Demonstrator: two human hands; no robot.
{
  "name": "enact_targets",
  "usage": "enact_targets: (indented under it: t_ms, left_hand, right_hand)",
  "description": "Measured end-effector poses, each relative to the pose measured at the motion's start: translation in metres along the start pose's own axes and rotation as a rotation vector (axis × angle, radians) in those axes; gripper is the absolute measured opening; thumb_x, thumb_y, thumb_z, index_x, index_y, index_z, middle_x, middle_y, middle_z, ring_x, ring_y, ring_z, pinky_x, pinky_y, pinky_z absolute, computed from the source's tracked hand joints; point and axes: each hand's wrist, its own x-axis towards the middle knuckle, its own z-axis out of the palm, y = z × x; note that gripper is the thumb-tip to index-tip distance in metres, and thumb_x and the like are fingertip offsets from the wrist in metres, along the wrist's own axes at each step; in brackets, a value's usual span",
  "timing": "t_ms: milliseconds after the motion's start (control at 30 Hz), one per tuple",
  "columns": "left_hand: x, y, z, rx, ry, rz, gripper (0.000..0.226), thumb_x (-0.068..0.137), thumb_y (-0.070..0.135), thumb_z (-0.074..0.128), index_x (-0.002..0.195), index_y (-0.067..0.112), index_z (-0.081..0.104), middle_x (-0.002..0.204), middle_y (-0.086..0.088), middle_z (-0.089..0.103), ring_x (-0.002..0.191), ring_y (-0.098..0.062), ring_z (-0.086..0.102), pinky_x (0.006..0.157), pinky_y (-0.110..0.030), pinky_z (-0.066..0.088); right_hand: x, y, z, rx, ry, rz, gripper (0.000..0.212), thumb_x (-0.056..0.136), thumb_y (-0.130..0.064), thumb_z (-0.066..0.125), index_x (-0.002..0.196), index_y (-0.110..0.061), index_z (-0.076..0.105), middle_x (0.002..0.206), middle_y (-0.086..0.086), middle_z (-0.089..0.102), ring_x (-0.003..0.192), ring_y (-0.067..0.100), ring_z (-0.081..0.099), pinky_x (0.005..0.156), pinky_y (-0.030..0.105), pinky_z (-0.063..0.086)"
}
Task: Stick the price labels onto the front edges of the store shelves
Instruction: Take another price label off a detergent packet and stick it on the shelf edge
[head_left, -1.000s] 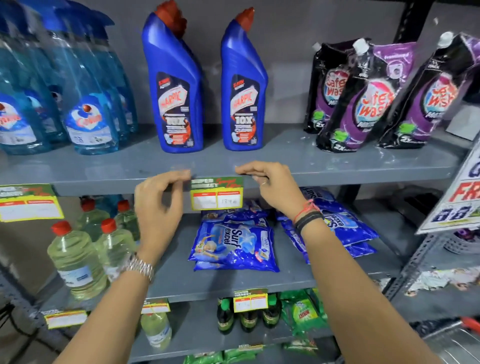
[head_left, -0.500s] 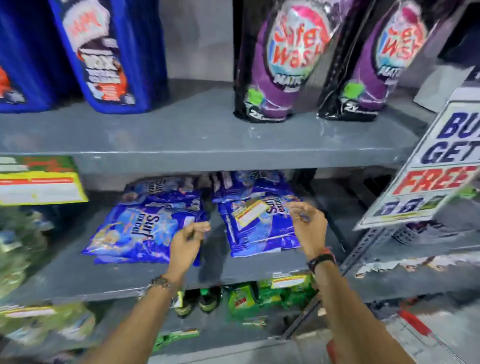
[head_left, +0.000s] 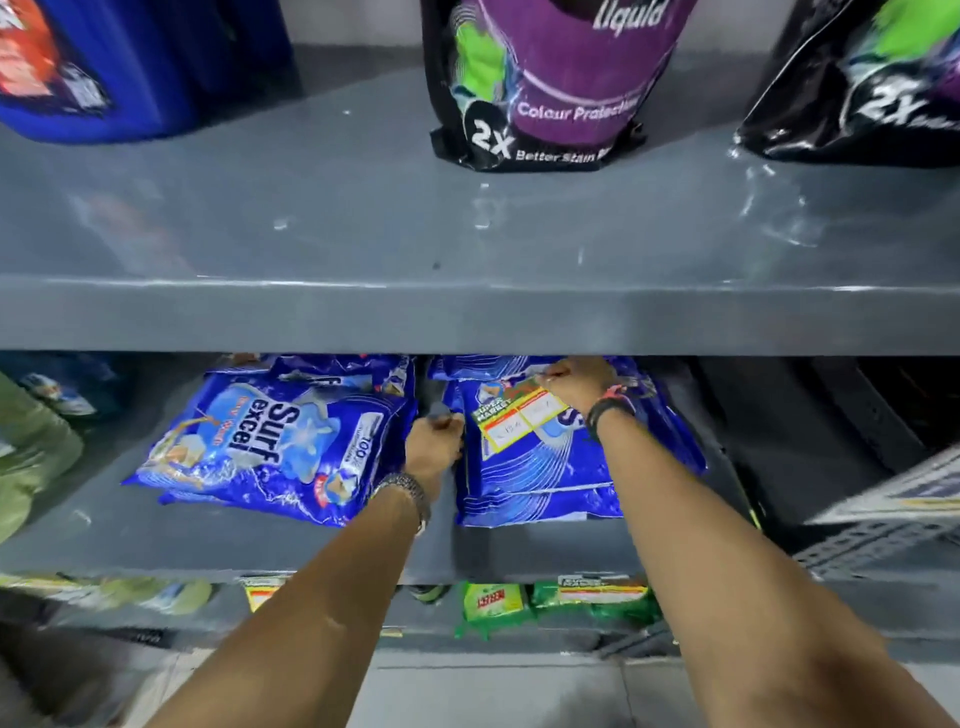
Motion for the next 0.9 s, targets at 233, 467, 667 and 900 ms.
enact_targets:
  t_ms: [233,467,667,900]
  left_hand:
    - [-0.005,0.005,0.011,-0.024,0.129,0.036,0.016,0.072,0.025,0.079,0.077,0.013,0.069,0.090,-0.012,0.074,0.086,-0.024,0.070,0.087,-0.042,0.057]
    - [-0.021,0.008,0.015,-0.071,0.158,0.123,0.019,0.077,0.029,0.075,0.086,0.013,0.072,0.097,-0.015,0.074,0.095,-0.029,0.069,0.092,-0.042,0.054]
    - [-0.068,0.020,-0.005,-0.221,-0.082,0.287,0.012,0.085,0.013,0.066,0.095,0.008,0.071,0.079,0.003,0.074,0.079,-0.018,0.069,0.078,-0.032,0.058]
    - [-0.148,0.064,-0.034,-0.146,-0.265,0.553,0.018,0.087,0.016,0.063,0.099,0.006,0.071,0.075,-0.004,0.075,0.067,-0.018,0.067,0.057,-0.019,0.056]
  right_hand:
    - [0.008,-0.003,0.008,0.225,-0.022,0.125,0.049,0.073,-0.054,0.058,0.098,-0.014,0.071,0.112,0.007,0.071,0.106,0.026,0.063,0.096,0.040,0.049]
    - [-0.005,-0.001,-0.001,0.476,0.039,0.211,0.045,0.071,-0.048,0.068,0.095,-0.010,0.072,0.096,0.009,0.072,0.096,0.019,0.065,0.084,0.028,0.048]
    - [-0.066,0.014,0.000,0.885,0.136,0.180,0.020,0.071,-0.011,0.076,0.090,-0.005,0.073,0.085,0.006,0.071,0.077,0.016,0.065,0.068,0.020,0.052]
    - [-0.166,0.006,-0.054,1.068,0.235,-0.057,0.006,0.076,-0.007,0.070,0.082,-0.008,0.072,0.066,-0.006,0.073,0.062,0.005,0.065,0.057,0.011,0.050]
